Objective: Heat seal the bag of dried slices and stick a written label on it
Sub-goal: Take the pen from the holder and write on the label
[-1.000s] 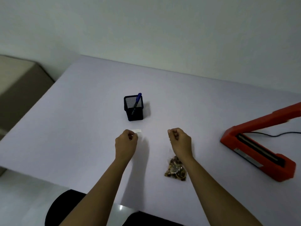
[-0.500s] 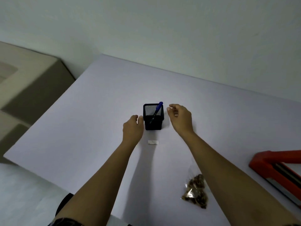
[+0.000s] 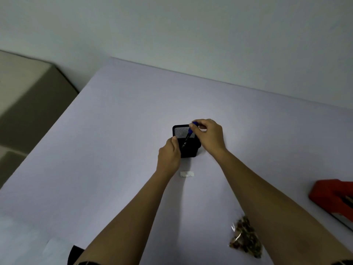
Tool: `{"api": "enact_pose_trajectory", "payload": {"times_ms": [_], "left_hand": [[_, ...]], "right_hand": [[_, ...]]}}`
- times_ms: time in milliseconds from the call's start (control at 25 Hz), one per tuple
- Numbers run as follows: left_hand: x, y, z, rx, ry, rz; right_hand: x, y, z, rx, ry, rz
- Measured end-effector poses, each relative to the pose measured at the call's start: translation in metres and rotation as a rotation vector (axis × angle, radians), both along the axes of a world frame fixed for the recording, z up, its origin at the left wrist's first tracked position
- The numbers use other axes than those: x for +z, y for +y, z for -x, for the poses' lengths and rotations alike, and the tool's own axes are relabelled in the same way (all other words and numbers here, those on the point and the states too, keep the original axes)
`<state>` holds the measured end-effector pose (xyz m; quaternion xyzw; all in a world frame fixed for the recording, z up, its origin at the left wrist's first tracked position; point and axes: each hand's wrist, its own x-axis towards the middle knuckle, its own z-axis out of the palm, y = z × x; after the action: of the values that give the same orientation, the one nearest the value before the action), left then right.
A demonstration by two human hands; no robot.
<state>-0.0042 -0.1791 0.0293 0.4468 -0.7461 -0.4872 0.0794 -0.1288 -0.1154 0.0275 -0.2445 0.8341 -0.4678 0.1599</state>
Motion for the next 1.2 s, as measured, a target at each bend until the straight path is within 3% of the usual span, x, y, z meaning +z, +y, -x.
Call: {"api": "enact_pose_trajectory", "payload": {"times_ms": [280,440,600,760,960,1200], "left_hand": [[0.002,-0.002,-0.002,-0.013,0.007,0.003],[0.028,-0.007,-0.007,-0.048,0.167,0.237],[0.072,0.018,-0.012,-0.308,0.246,0.211],[0.087,0.051,-0.019,-0.264,0.331,0.266],[0.092,0.087,-0.019,-0.255,0.371,0.262],[0.087,0.111,-0.020,-0.251,0.276,0.289]], "right_hand": [[0.036,0.009,-0.003,-0.083,-0.009,0.134],[0.069,0.034,0.009,-0.212,-0.038,0.208],[0.093,0.058,0.008,-0.275,-0.121,0.296],[0.107,0.084,-0.006,-0.310,-0.209,0.375],[0.105,0.102,-0.036,-0.186,-0.312,0.196],[0.098,0.114,-0.046,-0.237,-0.306,0.117]]}}
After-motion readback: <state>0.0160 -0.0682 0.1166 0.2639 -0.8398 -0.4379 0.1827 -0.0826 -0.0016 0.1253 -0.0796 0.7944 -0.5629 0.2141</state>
